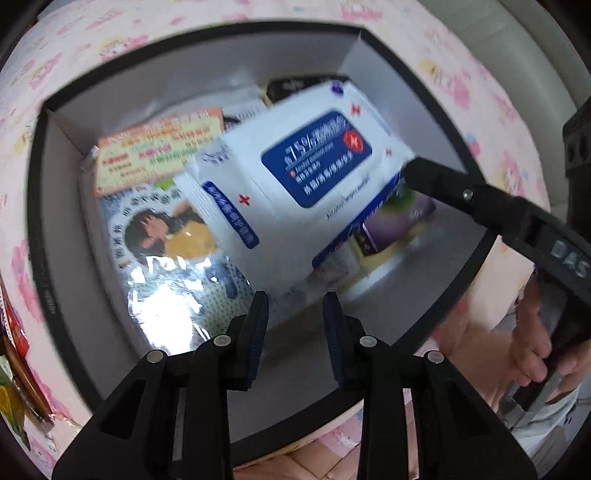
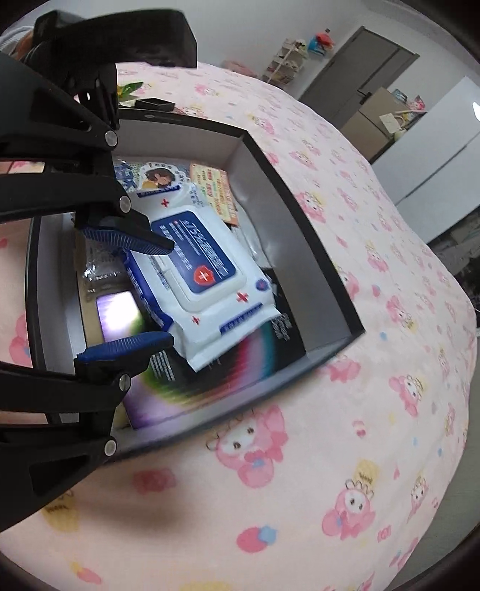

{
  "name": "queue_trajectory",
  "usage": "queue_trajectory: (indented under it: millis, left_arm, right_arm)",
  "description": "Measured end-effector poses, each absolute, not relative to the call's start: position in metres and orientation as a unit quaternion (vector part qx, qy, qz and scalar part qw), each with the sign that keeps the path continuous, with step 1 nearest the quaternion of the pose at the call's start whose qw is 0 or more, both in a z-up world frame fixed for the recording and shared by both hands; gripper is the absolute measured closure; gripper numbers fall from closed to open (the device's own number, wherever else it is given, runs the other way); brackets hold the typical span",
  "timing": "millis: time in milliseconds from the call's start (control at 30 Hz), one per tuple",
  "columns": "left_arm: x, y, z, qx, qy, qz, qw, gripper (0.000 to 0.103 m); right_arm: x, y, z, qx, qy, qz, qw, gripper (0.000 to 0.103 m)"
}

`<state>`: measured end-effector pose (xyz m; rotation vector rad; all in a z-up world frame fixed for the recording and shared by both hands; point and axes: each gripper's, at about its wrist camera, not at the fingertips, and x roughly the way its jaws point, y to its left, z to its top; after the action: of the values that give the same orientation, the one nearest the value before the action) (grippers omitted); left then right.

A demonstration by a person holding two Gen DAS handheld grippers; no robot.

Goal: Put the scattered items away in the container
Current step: 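Lower the wipes pack into the shoebox beside the Smart Devil box and release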

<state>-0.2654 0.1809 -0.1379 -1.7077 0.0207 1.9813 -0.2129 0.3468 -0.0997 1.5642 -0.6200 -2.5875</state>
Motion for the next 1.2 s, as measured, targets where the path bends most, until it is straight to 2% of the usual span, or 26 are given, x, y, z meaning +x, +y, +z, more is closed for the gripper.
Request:
queue_trajectory:
  millis: [267, 467, 633, 833, 1200]
  left_arm:
    - [-0.269, 0.187, -0.149, -0.639, 0.024, 0.728, 0.248, 0.072]
    - [-0.285, 0.171, -0.141, -0.620, -0.011, 0.752, 0.225, 0.072]
    - [-0.279, 0.162, -0.132, -0.619, -0.032, 0.742, 0.255, 0.072]
    - [-0.284, 0.174, -0.143, -0.631, 0.006, 0.733, 0.255, 0.072]
    - [-0.318, 0.163, -0.131, -0.599, -0.039, 0.764, 0.235, 0.073]
  right_arm:
    - [-0.227, 0.336, -0.114, 0.533, -0.172, -0.828, 0.033, 0.064]
    - [-0.236, 0.330, -0.122, 0.551, -0.154, -0.819, 0.037, 0.064]
    - [-0.241, 0.329, -0.127, 0.562, -0.149, -0.812, 0.042, 0.064]
    - [-0.246, 0.328, -0.133, 0.575, -0.142, -0.804, 0.049, 0.062]
    - [-0.251, 0.330, -0.133, 0.570, -0.161, -0.804, 0.050, 0.061]
